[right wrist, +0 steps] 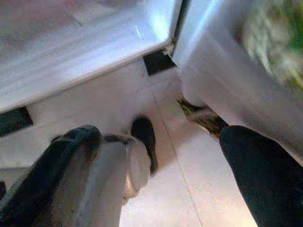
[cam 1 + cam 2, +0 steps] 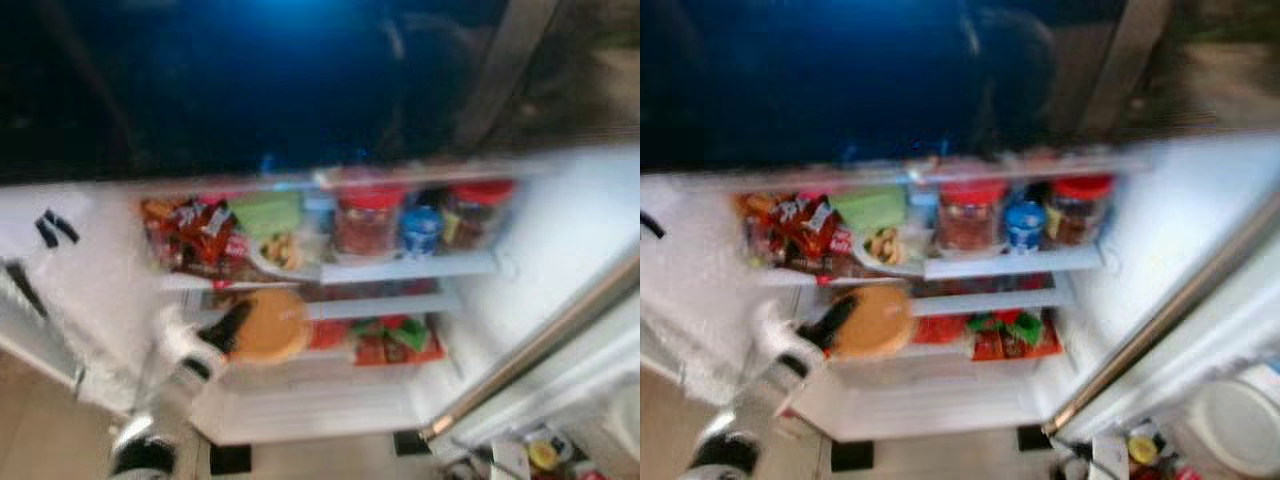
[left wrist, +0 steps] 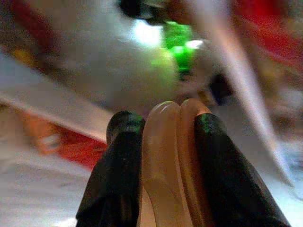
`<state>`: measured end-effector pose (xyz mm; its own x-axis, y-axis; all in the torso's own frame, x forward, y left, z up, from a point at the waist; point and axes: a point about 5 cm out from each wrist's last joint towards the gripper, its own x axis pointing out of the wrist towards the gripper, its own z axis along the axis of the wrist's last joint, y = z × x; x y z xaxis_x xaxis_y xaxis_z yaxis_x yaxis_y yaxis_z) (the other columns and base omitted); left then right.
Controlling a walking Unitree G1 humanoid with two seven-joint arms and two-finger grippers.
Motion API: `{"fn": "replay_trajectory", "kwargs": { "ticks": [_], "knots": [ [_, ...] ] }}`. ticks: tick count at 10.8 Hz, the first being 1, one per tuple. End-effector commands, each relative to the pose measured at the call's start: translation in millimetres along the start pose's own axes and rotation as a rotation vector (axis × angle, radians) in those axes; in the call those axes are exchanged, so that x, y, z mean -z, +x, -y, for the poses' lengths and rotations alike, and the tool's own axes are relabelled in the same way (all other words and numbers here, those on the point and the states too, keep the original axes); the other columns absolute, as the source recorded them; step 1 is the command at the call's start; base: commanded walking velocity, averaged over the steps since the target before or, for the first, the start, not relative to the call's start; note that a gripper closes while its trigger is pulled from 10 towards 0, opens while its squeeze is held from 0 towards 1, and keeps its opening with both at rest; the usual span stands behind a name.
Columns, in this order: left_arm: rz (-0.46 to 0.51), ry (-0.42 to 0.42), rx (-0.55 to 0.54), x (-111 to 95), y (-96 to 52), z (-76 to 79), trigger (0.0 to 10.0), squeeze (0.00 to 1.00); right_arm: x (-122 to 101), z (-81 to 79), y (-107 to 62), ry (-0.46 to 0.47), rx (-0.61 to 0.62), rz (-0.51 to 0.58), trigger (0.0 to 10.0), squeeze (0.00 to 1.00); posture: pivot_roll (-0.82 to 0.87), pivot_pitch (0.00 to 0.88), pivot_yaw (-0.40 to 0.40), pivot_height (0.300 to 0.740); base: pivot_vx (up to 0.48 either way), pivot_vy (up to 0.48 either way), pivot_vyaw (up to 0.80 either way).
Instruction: Restocking fridge
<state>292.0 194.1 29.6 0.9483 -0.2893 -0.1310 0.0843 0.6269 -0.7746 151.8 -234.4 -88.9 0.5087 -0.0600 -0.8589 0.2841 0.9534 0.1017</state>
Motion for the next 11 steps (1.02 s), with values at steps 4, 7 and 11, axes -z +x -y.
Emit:
{"fn": "replay_trajectory", "kwargs": {
  "ticks": [4, 7, 11],
  "knots": [
    [-0.05, -0.028, 0.086, 8.8, 8.2, 10.4, 10.0, 0.0, -8.9, 6.8, -1.1, 0.003, 0.022, 0.049, 10.0, 0.0, 0.01, 0.092, 0.004, 0.74, 0.0, 0.0, 0.0],
    [-0.073, 0.033, 0.093, 10.0, 8.7, 10.4, 10.0, 0.0, -9.8, 6.8, -1.1, -0.002, 0.018, 0.054, 10.0, 0.0, 0.02, 0.097, -0.002, 0.74, 0.0, 0.0, 0.0],
    [-0.094, 0.063, 0.107, 14.5, 13.4, 13.9, 10.0, 0.0, -11.7, 7.5, -1.2, -0.007, 0.021, 0.061, 10.0, 0.0, 0.0, 0.099, 0.004, 0.74, 0.0, 0.0, 0.0]
  ]
}}
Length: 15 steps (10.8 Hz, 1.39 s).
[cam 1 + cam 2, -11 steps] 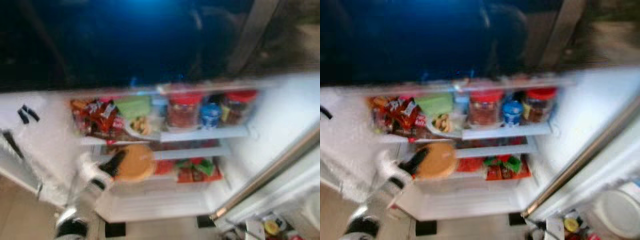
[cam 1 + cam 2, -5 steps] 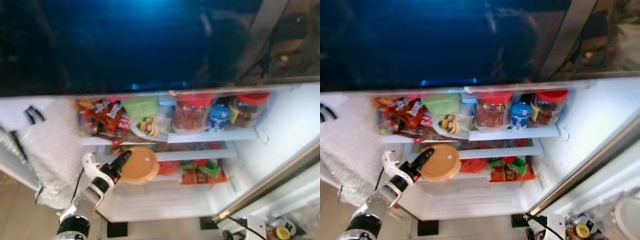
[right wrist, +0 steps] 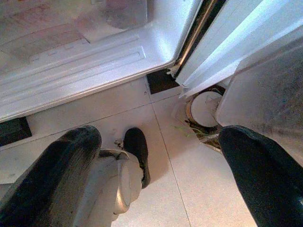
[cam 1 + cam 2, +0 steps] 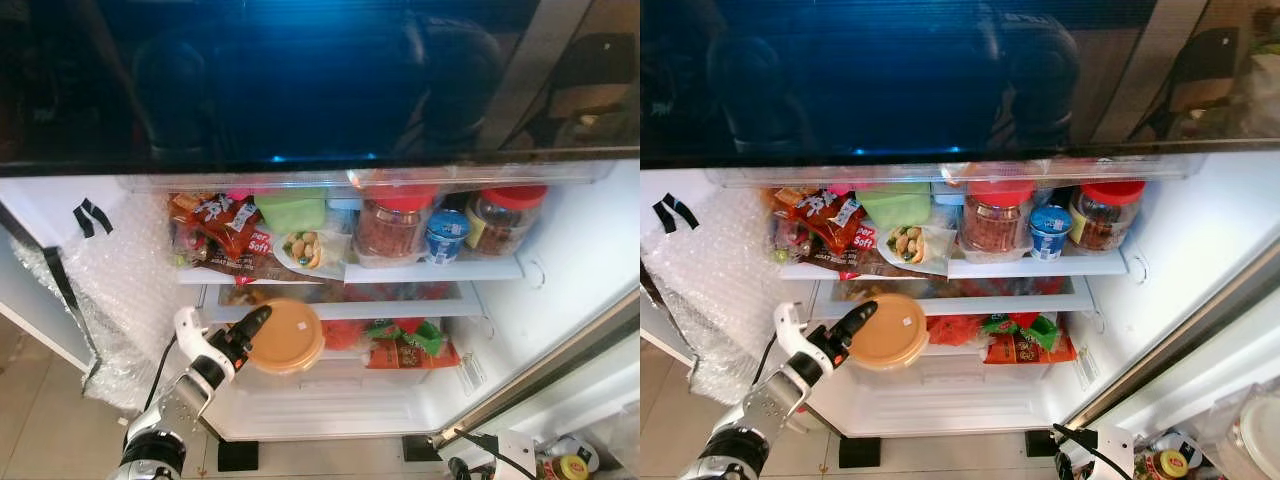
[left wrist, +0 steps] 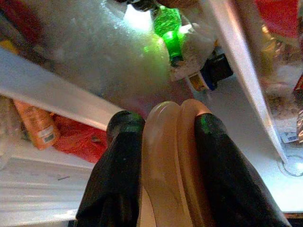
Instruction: Restocking fridge
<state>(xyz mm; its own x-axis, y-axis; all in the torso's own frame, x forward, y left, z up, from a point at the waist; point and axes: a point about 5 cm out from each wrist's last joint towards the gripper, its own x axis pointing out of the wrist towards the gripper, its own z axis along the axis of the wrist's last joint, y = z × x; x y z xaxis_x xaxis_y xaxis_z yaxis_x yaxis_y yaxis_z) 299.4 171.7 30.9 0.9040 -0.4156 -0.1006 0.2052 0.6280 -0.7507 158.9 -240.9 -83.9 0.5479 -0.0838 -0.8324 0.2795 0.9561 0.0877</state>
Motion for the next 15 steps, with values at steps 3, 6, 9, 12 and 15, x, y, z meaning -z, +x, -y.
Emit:
{"fn": "replay_trajectory", "kwargs": {
  "ticks": [3, 6, 9, 12, 15],
  "knots": [
    [-0.023, 0.018, 0.016, 3.3, 0.1, -0.1, 10.0, 0.0, -1.3, 4.8, -0.9, -0.005, 0.014, 0.006, 10.0, 0.0, 0.0, 0.101, 0.003, 0.74, 0.0, 0.0, 0.0],
    [-0.026, 0.043, 0.011, 2.7, 1.9, 0.7, 10.0, 0.0, -1.1, 4.5, -1.0, -0.004, 0.007, 0.007, 10.0, 0.0, 0.0, 0.102, 0.002, 0.74, 0.0, 0.0, 0.0],
    [-0.024, 0.06, 0.029, 1.2, 8.2, 6.5, 10.0, 0.0, 0.1, 3.8, -1.0, 0.0, -0.001, 0.002, 10.0, 0.0, 0.0, 0.101, 0.004, 0.715, 0.0, 0.0, 0.0],
    [-0.018, 0.065, 0.023, -0.2, 8.4, 6.1, 10.0, 0.0, 0.3, 3.2, -0.9, 0.0, 0.002, 0.006, 10.0, 0.0, 0.0, 0.091, 0.007, 0.681, 0.0, 0.0, 0.0],
    [-0.016, 0.07, 0.019, -1.0, 8.8, 5.6, 10.0, 0.0, 0.7, 1.9, -0.8, 0.0, -0.005, 0.008, 10.0, 0.0, -0.01, 0.079, 0.011, 0.681, 0.0, 0.0, 0.0]
  ]
}}
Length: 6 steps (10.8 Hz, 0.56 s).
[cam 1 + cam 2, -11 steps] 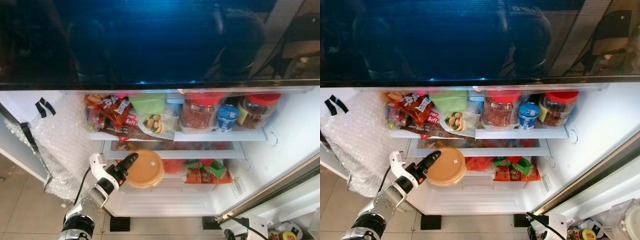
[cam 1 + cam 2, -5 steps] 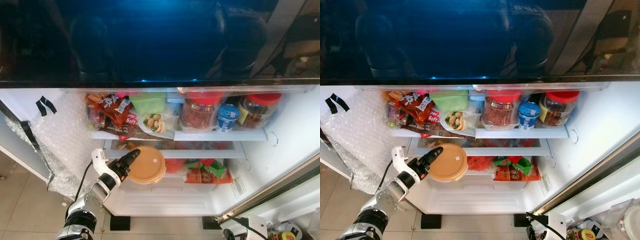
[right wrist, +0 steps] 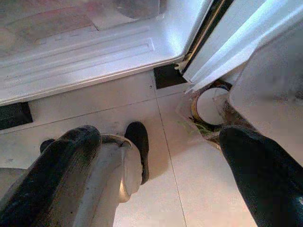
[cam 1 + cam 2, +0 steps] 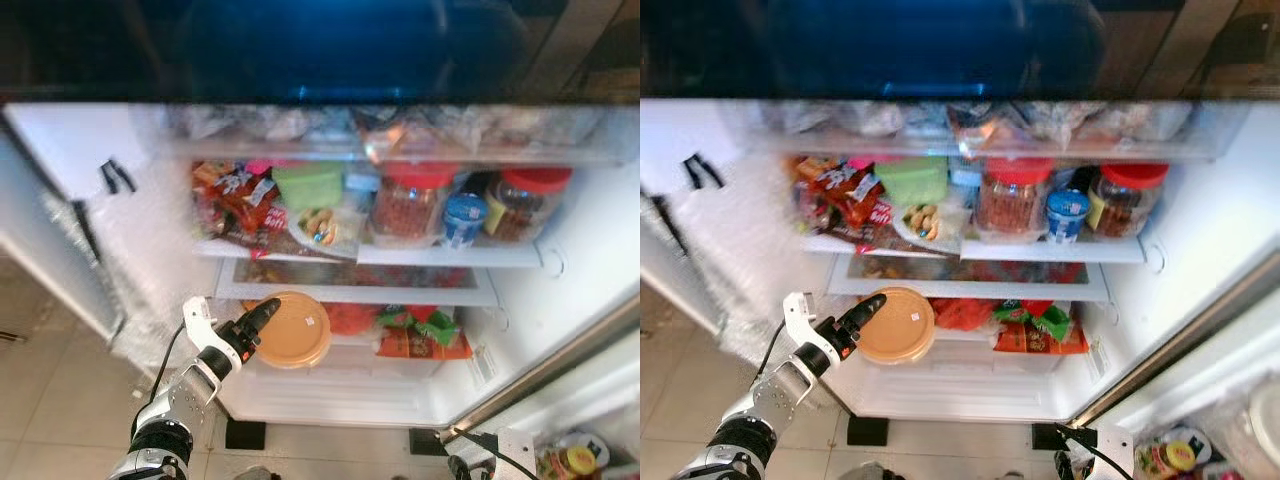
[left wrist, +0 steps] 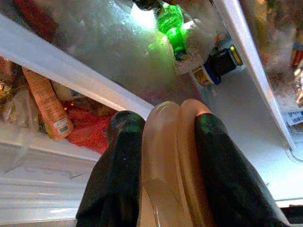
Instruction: Restocking fridge
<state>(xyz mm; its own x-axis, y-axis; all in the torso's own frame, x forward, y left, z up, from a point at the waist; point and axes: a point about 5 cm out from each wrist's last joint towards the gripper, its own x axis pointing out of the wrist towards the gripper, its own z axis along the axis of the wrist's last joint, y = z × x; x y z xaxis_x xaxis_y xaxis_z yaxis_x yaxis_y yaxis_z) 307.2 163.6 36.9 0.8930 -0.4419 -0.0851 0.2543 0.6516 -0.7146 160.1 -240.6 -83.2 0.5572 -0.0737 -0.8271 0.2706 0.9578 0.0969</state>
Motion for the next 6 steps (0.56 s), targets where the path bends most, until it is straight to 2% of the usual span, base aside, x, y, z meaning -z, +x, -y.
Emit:
{"fn": "replay_trajectory", "kwargs": {
  "ticks": [1, 2, 4, 6],
  "knots": [
    [-0.003, 0.015, -0.013, -0.6, 0.1, -1.6, 10.0, 0.0, 2.5, 1.8, -0.7, -0.008, -0.003, -0.014, 10.0, 0.0, -0.01, 0.085, 0.01, 0.681, 0.0, 0.0, 0.0],
    [0.002, 0.016, -0.012, -2.1, 1.6, -0.4, 10.0, 0.0, 1.9, 1.2, -0.7, 0.005, -0.007, -0.005, 10.0, 0.0, -0.01, 0.089, 0.008, 0.656, 0.0, 0.0, 0.0],
    [0.006, 0.019, -0.006, -3.5, 3.5, 1.4, 10.0, 0.0, 1.4, 1.5, -0.7, -0.009, -0.006, -0.005, 10.0, 0.0, -0.01, 0.097, 0.009, 0.636, 0.0, 0.0, 0.0],
    [0.011, 0.039, -0.001, -6.0, 6.5, 4.9, 10.0, 0.0, 1.3, 1.9, -0.8, -0.001, -0.003, 0.0, 10.0, 0.0, 0.0, 0.1, 0.009, 0.636, 0.0, 0.0, 0.0]
  ]
}}
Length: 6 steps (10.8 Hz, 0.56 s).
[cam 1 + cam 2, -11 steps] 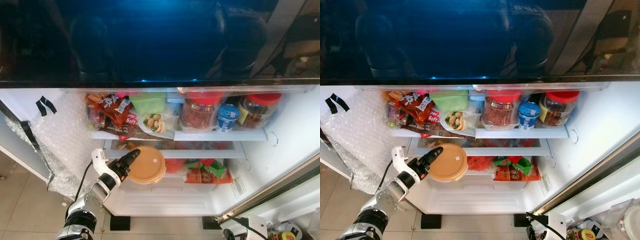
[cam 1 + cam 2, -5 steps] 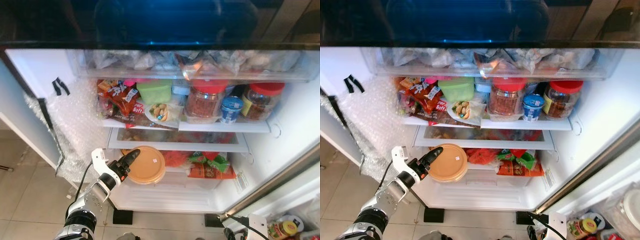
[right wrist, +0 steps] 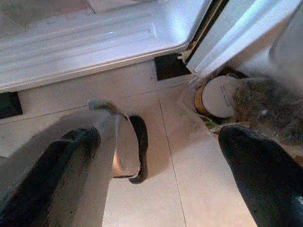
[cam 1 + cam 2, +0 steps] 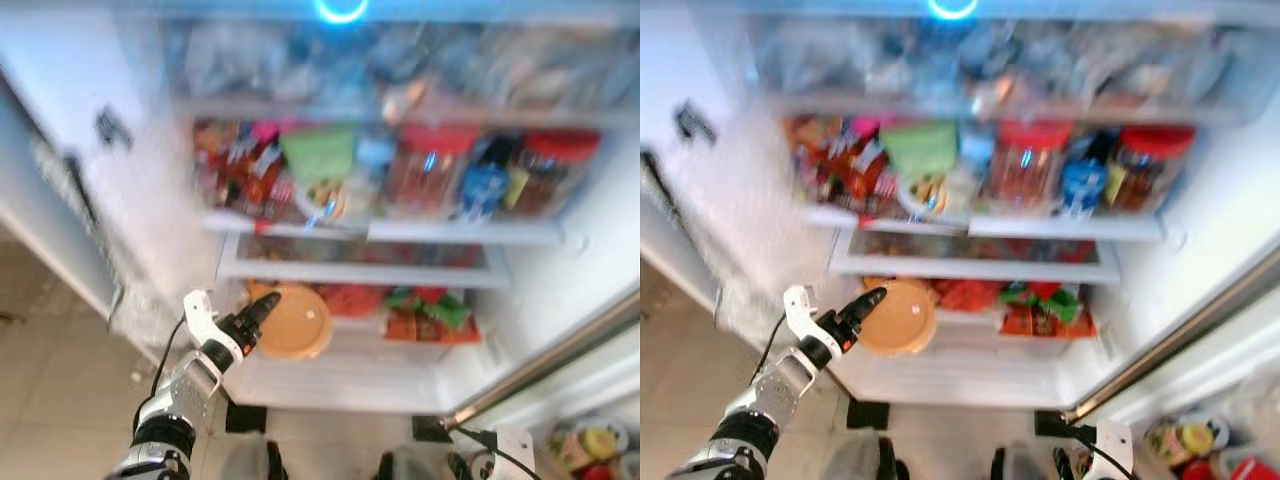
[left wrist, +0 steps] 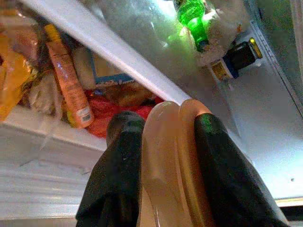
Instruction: Restocking fridge
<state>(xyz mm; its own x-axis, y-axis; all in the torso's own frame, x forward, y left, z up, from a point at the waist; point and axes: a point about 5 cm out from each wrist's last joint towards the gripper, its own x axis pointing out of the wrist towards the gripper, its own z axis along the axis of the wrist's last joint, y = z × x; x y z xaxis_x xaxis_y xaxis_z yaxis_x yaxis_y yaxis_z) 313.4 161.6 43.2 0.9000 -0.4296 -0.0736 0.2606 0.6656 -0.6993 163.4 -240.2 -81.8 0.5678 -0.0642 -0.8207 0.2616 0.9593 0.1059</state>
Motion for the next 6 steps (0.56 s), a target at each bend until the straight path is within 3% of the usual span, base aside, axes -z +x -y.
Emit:
{"fn": "replay_trajectory", "kwargs": {
  "ticks": [1, 3, 6],
  "knots": [
    [-0.004, 0.018, 0.001, -1.8, 1.2, 0.9, 10.0, 0.0, 4.6, 3.0, -1.4, 0.002, 0.008, -0.01, 10.0, 0.0, 0.0, 0.101, 0.008, 0.636, 0.0, 0.0, 0.0],
    [0.013, 0.006, 0.007, -3.5, 3.8, 2.7, 10.0, 0.0, 4.4, 2.7, -1.4, 0.007, 0.003, -0.009, 10.0, 0.0, 0.0, 0.103, 0.009, 0.636, 0.0, 0.0, 0.0],
    [0.01, 0.012, 0.028, -2.6, 8.3, 8.1, 10.0, 0.0, 4.2, 2.7, -1.4, 0.008, 0.0, -0.009, 10.0, 0.0, 0.0, 0.101, 0.008, 0.636, 0.289, 0.0, 0.0]
  ]
}}
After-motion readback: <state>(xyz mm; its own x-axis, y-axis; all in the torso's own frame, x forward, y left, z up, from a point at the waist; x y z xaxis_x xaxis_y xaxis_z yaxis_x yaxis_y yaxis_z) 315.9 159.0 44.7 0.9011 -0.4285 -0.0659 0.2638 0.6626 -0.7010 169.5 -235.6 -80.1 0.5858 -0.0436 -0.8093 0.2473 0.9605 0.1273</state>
